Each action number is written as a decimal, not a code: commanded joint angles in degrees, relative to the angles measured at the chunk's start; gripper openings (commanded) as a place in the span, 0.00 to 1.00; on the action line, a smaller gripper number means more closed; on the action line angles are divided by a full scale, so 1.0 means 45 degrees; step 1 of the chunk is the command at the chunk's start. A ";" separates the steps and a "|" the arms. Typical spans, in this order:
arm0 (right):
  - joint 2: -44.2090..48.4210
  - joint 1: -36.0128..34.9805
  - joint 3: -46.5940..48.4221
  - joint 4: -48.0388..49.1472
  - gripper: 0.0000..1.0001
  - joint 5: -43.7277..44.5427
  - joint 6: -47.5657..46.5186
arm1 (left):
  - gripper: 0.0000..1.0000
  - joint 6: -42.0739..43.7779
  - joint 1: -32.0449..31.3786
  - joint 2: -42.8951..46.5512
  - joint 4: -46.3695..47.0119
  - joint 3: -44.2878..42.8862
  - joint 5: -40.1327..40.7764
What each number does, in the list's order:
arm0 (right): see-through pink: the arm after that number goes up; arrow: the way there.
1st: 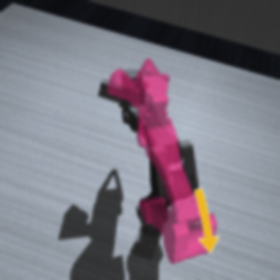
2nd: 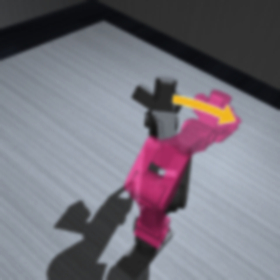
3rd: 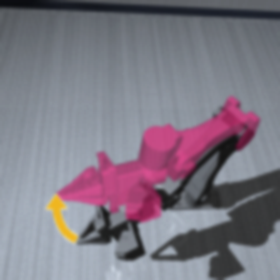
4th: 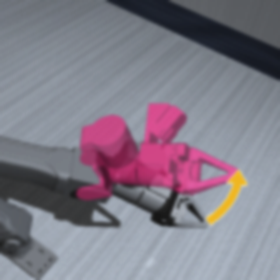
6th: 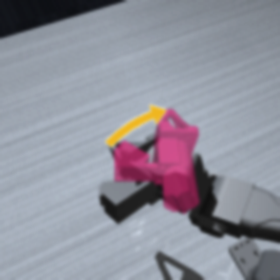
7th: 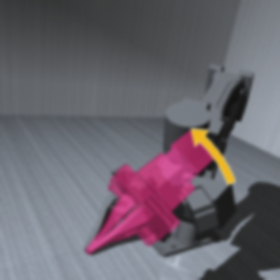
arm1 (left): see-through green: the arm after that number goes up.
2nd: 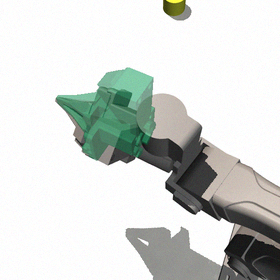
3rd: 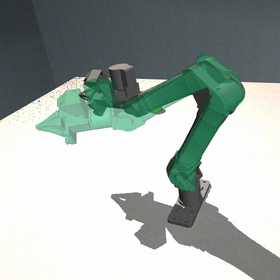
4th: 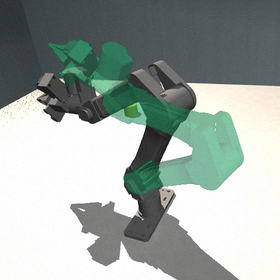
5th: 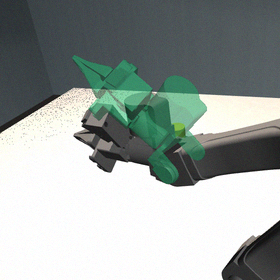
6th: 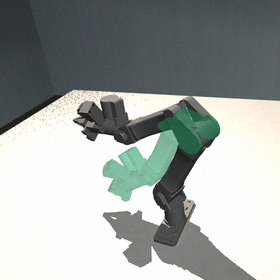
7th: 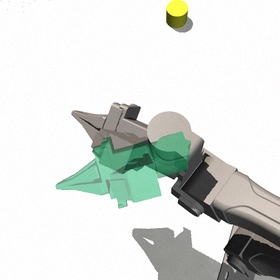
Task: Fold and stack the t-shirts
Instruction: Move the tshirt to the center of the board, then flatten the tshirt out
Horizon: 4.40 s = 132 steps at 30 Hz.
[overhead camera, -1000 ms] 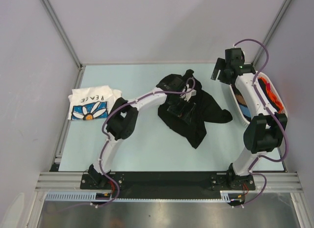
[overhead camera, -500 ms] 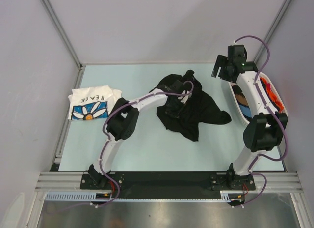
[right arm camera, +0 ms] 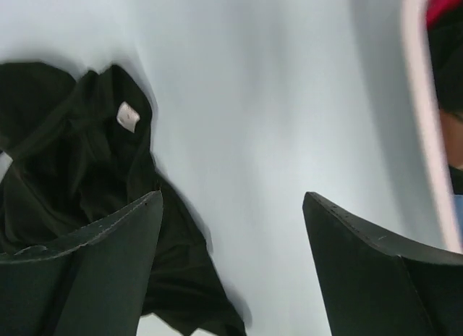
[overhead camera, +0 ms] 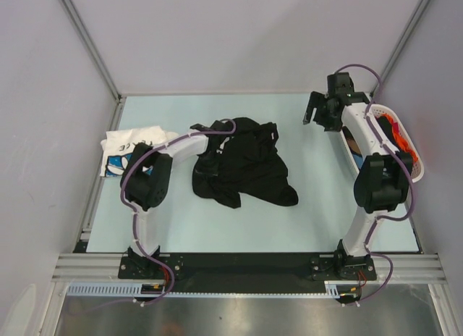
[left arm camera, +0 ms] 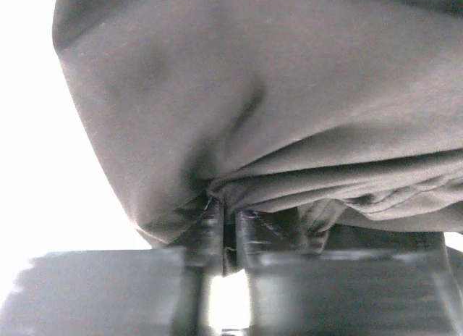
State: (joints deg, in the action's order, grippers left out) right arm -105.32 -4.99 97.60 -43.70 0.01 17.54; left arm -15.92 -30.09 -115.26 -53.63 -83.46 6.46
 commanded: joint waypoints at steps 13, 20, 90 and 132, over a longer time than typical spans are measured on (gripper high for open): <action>-0.0582 0.0523 -0.3072 -0.3726 0.81 -0.7579 -0.0694 | 1.00 -0.1325 0.0319 0.2605 -0.1112 -0.0067 -0.0004; 0.0493 0.0504 -0.6274 -0.3706 0.80 -0.8399 -0.0889 | 1.00 -0.0466 -0.0929 0.2881 -0.0700 -0.0008 -0.1647; 0.4142 0.0466 -0.0852 -0.0368 0.00 -0.1742 0.0398 | 0.00 -0.3766 0.0280 0.6354 -0.1718 -0.3089 0.4031; 0.7821 0.0387 0.2857 0.3208 0.00 0.2750 -0.1789 | 0.00 0.2207 0.0552 0.5595 0.2675 -1.3642 0.6399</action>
State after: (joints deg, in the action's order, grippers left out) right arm -66.30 -3.64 104.79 -33.58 10.20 11.18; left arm -11.53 -28.62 -86.96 -43.53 -138.67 37.08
